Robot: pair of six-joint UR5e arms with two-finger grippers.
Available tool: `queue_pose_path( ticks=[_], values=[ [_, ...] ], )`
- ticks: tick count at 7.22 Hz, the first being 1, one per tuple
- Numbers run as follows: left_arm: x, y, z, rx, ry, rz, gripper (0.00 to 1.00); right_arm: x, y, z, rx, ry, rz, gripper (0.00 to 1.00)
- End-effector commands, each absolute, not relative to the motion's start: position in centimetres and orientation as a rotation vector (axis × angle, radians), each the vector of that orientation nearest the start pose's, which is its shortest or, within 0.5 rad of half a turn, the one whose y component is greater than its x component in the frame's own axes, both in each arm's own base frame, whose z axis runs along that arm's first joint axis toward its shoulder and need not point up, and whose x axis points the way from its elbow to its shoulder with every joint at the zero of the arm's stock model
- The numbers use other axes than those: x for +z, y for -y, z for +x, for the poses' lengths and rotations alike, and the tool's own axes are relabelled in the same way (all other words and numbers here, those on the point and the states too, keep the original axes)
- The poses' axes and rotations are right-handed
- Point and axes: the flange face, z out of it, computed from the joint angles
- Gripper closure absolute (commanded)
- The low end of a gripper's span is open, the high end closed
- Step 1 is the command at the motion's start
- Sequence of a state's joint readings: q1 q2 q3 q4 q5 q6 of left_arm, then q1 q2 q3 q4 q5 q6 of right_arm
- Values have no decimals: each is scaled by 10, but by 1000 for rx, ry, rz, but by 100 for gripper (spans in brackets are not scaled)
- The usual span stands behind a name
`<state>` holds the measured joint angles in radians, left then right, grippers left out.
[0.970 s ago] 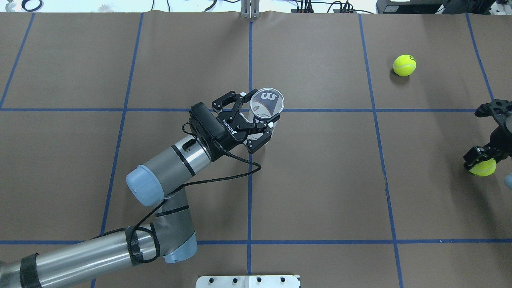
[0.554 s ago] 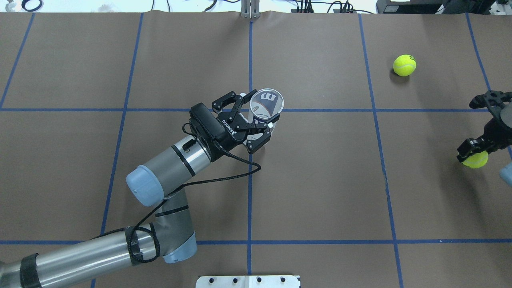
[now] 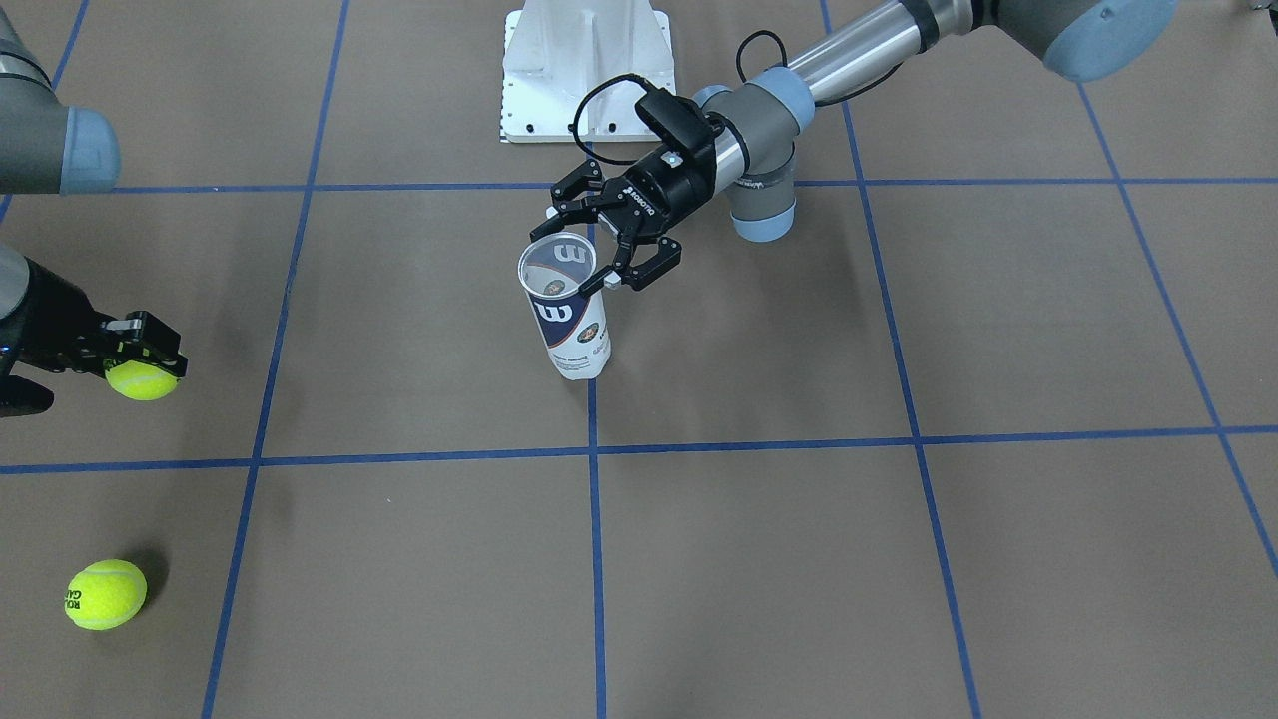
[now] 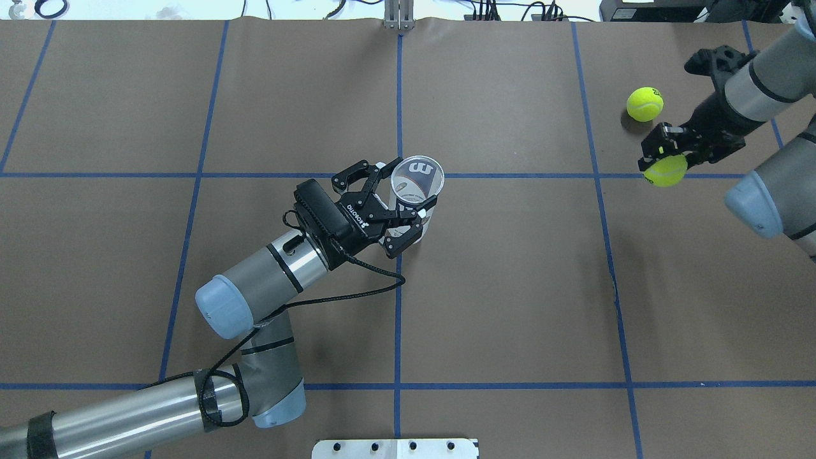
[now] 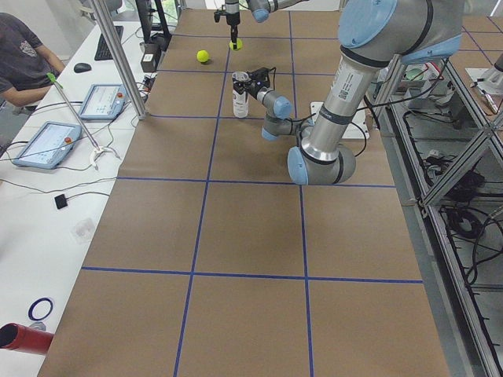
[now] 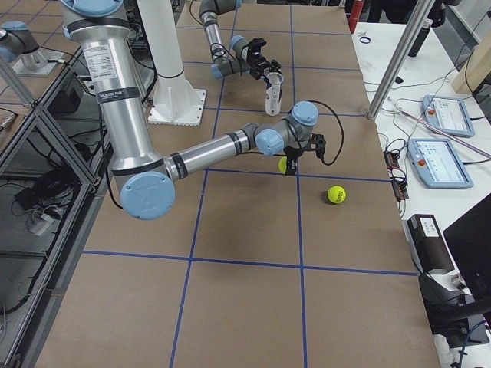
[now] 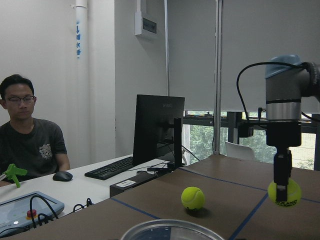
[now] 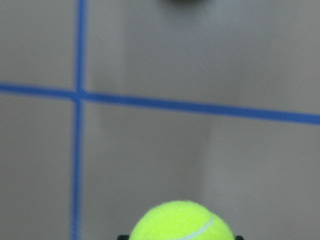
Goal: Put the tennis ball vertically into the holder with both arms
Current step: 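Carry the ball with the right gripper over the tube's open top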
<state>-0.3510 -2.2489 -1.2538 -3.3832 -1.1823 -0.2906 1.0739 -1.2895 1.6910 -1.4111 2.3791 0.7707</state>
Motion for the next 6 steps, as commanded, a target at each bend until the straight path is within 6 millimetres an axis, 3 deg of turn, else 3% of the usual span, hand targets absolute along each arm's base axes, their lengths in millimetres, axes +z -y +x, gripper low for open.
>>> queue_pose_path(
  ticks=[1, 4, 6],
  values=[
    [221, 381, 553, 104, -1315, 1699, 26, 343, 575, -247, 147, 1039, -78, 100],
    [227, 373, 558, 77, -1317, 1692, 23, 269, 569, -266, 226, 1115, -122, 100],
    [228, 372, 559, 80, -1316, 1689, 22, 216, 560, -292, 270, 1157, -161, 100]
  ],
)
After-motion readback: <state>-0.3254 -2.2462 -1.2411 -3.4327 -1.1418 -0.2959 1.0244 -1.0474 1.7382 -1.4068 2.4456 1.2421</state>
